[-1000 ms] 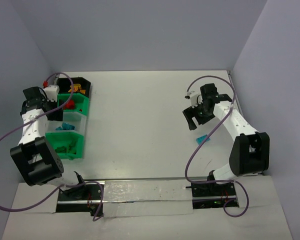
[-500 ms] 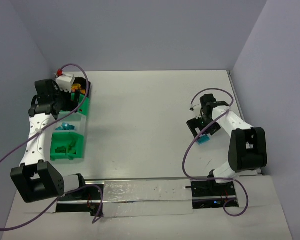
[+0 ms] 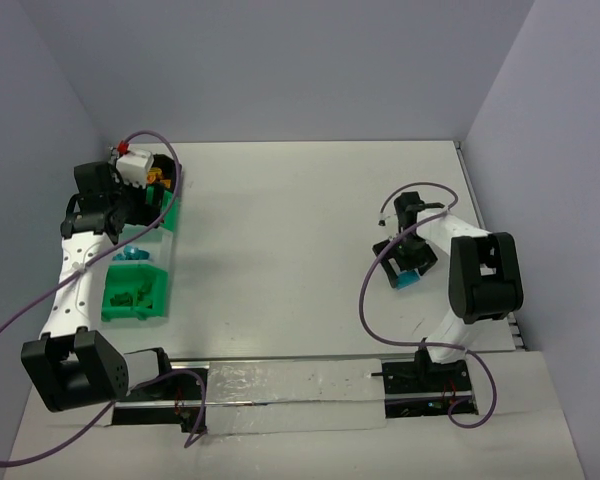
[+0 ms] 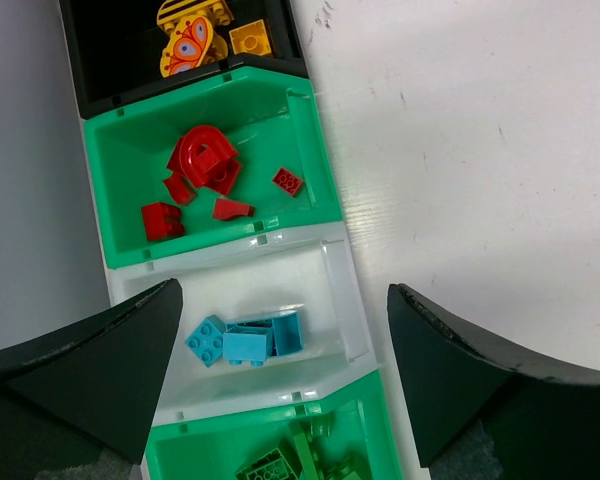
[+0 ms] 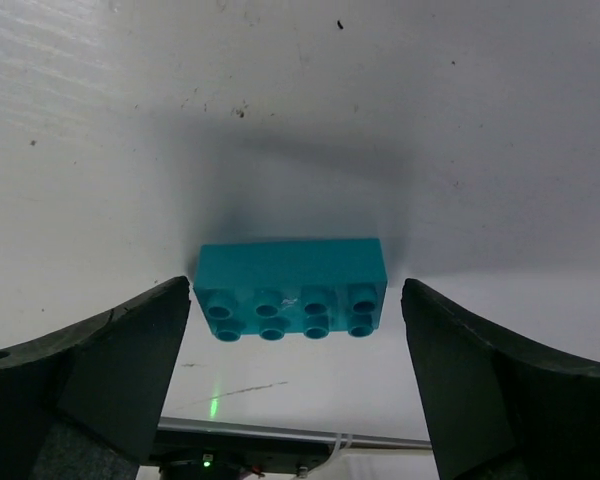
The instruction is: Sort the legos into containers by color
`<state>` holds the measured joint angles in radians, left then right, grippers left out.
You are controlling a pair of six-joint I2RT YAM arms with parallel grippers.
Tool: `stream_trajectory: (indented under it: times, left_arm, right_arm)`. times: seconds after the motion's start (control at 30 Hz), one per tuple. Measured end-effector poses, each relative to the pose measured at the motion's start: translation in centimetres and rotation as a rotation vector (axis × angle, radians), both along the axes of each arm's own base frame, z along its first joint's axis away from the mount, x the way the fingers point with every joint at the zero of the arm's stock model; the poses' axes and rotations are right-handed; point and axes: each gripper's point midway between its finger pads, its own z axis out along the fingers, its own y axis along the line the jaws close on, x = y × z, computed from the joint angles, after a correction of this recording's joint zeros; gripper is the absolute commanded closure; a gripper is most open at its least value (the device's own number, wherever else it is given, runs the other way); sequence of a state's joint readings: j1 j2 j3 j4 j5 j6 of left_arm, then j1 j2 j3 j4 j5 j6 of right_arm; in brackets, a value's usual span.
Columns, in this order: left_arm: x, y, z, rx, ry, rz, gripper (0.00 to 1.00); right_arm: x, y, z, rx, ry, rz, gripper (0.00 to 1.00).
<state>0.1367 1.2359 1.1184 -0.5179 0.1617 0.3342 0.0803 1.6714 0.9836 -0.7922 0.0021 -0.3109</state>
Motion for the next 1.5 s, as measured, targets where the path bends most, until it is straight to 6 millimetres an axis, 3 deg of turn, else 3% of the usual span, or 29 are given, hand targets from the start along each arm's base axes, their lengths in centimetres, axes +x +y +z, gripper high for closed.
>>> stream_trajectory:
  times: [0.23, 0.33, 0.4, 0.5, 0.67, 0.73, 0.8, 0.87, 0.97, 1.07, 1.27, 1.5]
  left_arm:
    - [-0.2, -0.4, 0.4, -0.009, -0.028, -0.003, 0.13]
    - [-0.3, -1.0, 0.4, -0.026, -0.035, -0.023, 0.13]
    - [-0.3, -1.9, 0.6, -0.055, -0.042, -0.066, 0.13]
    - [-0.6, -4.7, 1.2, -0.142, -0.063, -0.196, 0.14]
    - [-2.9, -11.7, 2.3, -0.345, -0.117, -0.458, 0.14]
    - [-4.1, -14.7, 2.7, -0.413, -0.127, -0.555, 0.13]
    - [-5.6, -18.1, 3.0, -0.455, -0.137, -0.666, 0.11]
    - [-7.6, -21.5, 3.5, -0.476, -0.155, -0.787, 0.09]
    - [-9.5, -24.5, 4.6, -0.485, -0.212, -0.907, 0.08]
    - [-10.6, -26.6, 5.6, -0.484, -0.274, -0.990, 0.05]
    - [-11.2, -28.5, 6.4, -0.468, -0.357, -1.054, 0.04]
    - [-10.9, -29.7, 6.8, -0.443, -0.410, -1.075, 0.04]
  right_arm:
    - [0.1, 0.0, -0.5, -0.004, 0.008, -0.009, 0.47]
    - [0.5, 0.6, -0.2, 0.033, 0.002, -0.006, 0.53]
    - [1.2, 2.2, 0.8, 0.121, -0.006, 0.001, 0.55]
    - [3.7, 6.1, 4.1, 0.337, -0.064, 0.029, 0.57]
    - [8.3, 15.4, 14.3, 0.825, -0.230, 0.148, 0.56]
    - [8.2, 19.3, 17.8, 1.024, -0.244, 0.180, 0.56]
    - [7.1, 22.4, 19.8, 1.176, -0.213, 0.205, 0.56]
    - [5.6, 25.2, 20.9, 1.295, -0.140, 0.210, 0.57]
    - [3.5, 28.4, 21.9, 1.435, -0.002, 0.174, 0.57]
    - [2.6, 29.9, 23.5, 1.544, 0.077, 0.169, 0.58]
    - [2.1, 30.3, 27.0, 1.645, 0.114, 0.206, 0.59]
    - [0.3, 31.1, 28.2, 1.668, 0.152, 0.265, 0.59]
